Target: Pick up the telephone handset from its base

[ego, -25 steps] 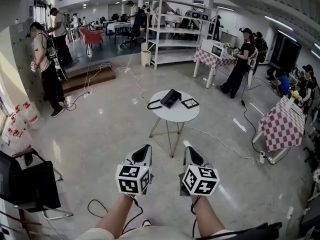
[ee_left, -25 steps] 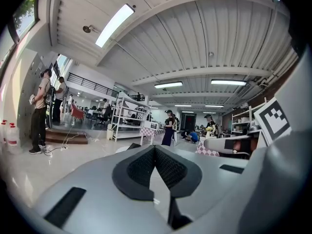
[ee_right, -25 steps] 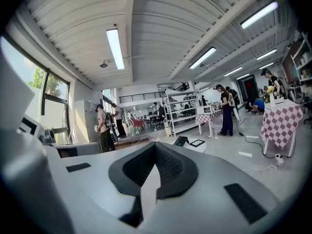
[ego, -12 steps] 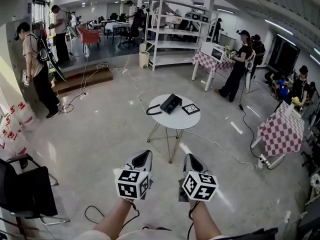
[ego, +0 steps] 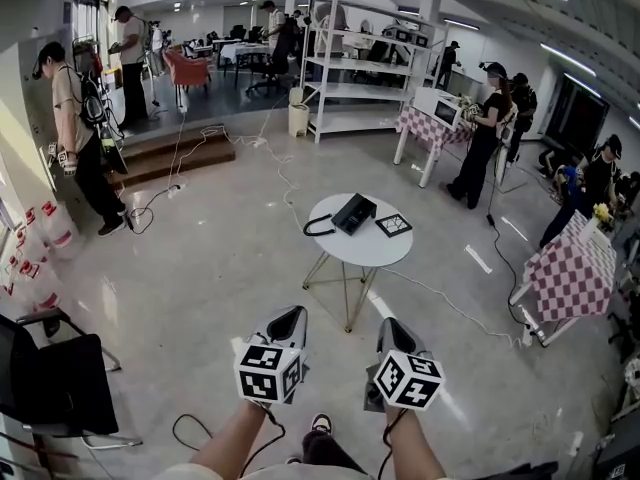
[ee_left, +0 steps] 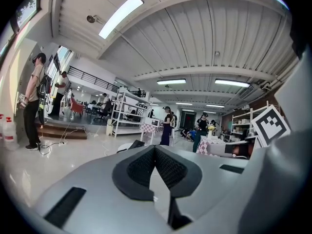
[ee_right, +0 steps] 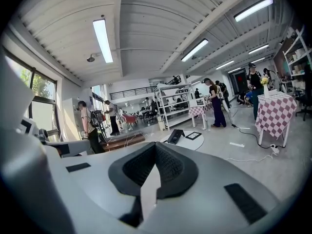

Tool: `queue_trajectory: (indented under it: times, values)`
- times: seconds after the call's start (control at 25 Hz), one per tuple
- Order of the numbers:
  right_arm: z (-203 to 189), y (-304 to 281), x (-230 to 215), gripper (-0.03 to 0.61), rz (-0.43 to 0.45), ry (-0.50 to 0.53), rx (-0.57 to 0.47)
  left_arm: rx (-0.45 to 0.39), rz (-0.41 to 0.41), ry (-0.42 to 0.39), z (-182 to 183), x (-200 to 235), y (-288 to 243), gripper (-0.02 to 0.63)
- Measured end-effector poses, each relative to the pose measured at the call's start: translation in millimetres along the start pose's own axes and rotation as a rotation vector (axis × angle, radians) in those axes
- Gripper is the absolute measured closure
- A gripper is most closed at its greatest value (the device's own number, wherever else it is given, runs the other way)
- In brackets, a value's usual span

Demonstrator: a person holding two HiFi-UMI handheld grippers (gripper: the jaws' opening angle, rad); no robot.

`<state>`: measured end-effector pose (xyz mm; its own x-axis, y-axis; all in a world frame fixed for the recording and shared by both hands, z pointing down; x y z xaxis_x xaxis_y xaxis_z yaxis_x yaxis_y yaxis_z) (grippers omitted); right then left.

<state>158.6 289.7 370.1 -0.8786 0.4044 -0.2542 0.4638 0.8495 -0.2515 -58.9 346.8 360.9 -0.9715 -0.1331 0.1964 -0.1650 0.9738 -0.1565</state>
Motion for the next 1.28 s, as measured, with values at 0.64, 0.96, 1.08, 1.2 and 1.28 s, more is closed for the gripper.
queue_trajectory:
  times: [0.64,0.96,1.08,1.2,1.28]
  values:
    - [21,-36,0,0.556,-0.033,0.115,-0.046,-0.017,0.023,-0.017,10,21,-35,0.598]
    - [31,-71,-15,0.556,-0.046,0.106,-0.055,-0.009,0.018,-0.04,14,27,-73,0.598]
    - [40,-85,-19,0.557,-0.046,0.101,-0.057,-0.009,0.019,-0.046,22,30,-87,0.598]
    - [48,-100,-25,0.555,-0.048,0.094,-0.057,-0.005,0.023,-0.048,27,33,-102,0.598]
    - [51,-110,-30,0.557,-0.048,0.092,-0.055,-0.003,0.027,-0.047,28,36,-113,0.598]
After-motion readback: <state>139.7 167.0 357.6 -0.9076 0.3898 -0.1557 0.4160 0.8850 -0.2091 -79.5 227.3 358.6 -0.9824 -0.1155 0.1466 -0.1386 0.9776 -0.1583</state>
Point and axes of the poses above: the fingertips, and each gripper's own axes: y backward along the fingers, x to its left, z out of its top, the point moved 7 cm from there along y, backward along the fingers, and after that the axes turned 1 degree about -x, right-handed, at the moved point
